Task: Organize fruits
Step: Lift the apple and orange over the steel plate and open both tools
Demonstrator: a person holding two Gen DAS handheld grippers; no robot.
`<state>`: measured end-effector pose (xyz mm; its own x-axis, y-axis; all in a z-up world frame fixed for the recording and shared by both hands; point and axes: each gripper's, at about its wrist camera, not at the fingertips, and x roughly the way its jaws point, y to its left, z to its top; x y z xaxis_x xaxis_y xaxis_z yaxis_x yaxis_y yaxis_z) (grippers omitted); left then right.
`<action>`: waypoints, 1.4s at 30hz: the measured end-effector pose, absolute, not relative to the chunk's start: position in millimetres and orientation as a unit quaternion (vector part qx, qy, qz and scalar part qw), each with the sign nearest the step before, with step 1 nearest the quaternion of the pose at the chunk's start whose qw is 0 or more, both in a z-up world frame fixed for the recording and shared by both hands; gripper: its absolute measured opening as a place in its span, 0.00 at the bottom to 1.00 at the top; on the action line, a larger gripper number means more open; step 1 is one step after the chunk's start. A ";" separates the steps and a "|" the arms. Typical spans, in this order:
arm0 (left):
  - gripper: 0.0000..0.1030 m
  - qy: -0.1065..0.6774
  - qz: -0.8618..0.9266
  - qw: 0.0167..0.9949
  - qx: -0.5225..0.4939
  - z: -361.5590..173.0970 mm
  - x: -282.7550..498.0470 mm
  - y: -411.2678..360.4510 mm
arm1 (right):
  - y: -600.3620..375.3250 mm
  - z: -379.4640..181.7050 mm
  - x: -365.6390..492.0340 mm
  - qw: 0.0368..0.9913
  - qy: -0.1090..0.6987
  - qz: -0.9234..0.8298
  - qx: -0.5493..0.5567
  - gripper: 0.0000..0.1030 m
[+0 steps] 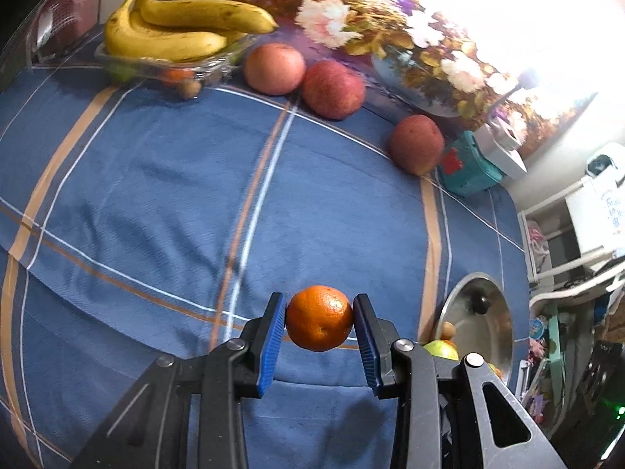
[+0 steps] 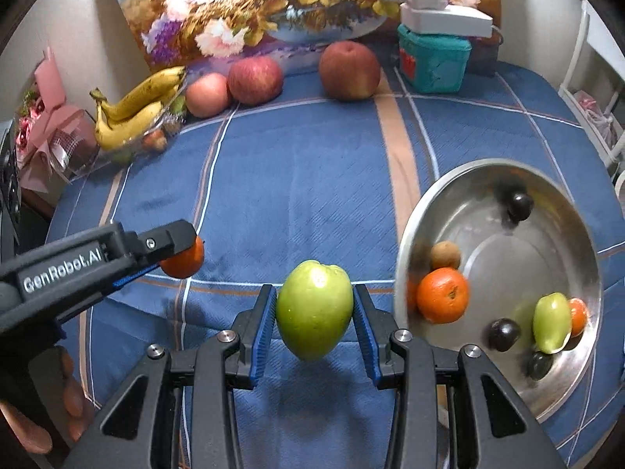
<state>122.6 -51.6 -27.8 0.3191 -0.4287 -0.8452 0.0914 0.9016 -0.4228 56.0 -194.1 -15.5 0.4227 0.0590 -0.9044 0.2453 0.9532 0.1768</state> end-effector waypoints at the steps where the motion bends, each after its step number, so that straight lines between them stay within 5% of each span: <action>1: 0.37 0.560 -0.167 0.798 -0.148 -27.0 120.7 -56.0 | -197.2 -14.0 55.0 0.832 0.532 -0.060 0.143 0.40; 29: 0.36 0.545 -0.326 0.772 -0.016 -39.7 61.9 -199.3 | -335.3 -35.6 6.2 0.810 0.492 -0.205 0.243 0.40; 32: 0.40 0.548 -0.333 0.767 -0.017 -42.0 61.4 -199.2 | -339.7 -40.5 5.6 0.811 0.486 -0.198 0.258 0.40; 36: 0.63 0.549 -0.332 0.766 -0.019 -42.2 59.0 -198.5 | -344.1 -43.8 2.6 0.810 0.476 -0.191 0.286 0.41; 42: 0.64 0.529 -0.309 0.790 0.002 -25.0 45.4 -175.5 | -332.5 -22.6 -10.8 0.825 0.462 -0.188 0.267 0.43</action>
<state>45.4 -175.5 -25.0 0.2498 -0.4860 -0.8375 0.4902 0.8094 -0.3234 -10.8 -332.5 -22.6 0.5030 -0.0631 -0.8620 0.5562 0.7870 0.2669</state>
